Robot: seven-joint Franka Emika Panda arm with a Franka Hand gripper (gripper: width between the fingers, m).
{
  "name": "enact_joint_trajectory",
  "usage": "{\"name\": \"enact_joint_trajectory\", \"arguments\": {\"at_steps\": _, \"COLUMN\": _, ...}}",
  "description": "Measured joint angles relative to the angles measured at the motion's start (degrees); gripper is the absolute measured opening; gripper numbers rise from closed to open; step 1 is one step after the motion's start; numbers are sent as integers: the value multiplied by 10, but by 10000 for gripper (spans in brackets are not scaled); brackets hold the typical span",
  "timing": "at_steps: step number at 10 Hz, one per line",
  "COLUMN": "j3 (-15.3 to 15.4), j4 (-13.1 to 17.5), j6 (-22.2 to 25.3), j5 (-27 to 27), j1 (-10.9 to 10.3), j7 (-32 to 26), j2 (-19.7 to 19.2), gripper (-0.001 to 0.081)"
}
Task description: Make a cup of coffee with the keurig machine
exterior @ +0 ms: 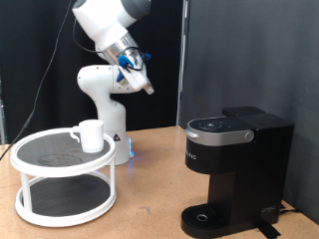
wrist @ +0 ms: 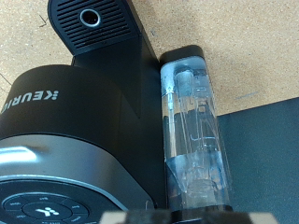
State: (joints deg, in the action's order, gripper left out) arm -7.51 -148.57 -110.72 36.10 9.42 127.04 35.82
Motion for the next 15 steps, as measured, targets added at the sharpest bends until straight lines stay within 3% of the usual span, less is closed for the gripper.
{"name": "enact_joint_trajectory", "arguments": {"at_steps": 2, "j3": -3, "j4": 0, "j6": 16, "j5": 0, "j1": 0, "j7": -1, "j2": -1, "gripper": 0}}
{"name": "enact_joint_trajectory", "arguments": {"at_steps": 4, "j3": -32, "j4": 1, "j6": 85, "j5": -20, "j1": 7, "j7": -7, "j2": 5, "gripper": 0}}
{"name": "enact_joint_trajectory", "arguments": {"at_steps": 5, "j3": -48, "j4": 2, "j6": 112, "j5": -39, "j1": 17, "j7": -11, "j2": 12, "gripper": 0}}
{"name": "enact_joint_trajectory", "arguments": {"at_steps": 9, "j3": -92, "j4": -7, "j6": 126, "j5": -91, "j1": 61, "j7": -53, "j2": 54, "gripper": 0}}
{"name": "enact_joint_trajectory", "arguments": {"at_steps": 12, "j3": -130, "j4": -6, "j6": 168, "j5": -155, "j1": 85, "j7": -98, "j2": 68, "gripper": 0}}
{"name": "enact_joint_trajectory", "arguments": {"at_steps": 15, "j3": -171, "j4": -5, "j6": 185, "j5": -181, "j1": 114, "j7": -120, "j2": 76, "gripper": 0}}
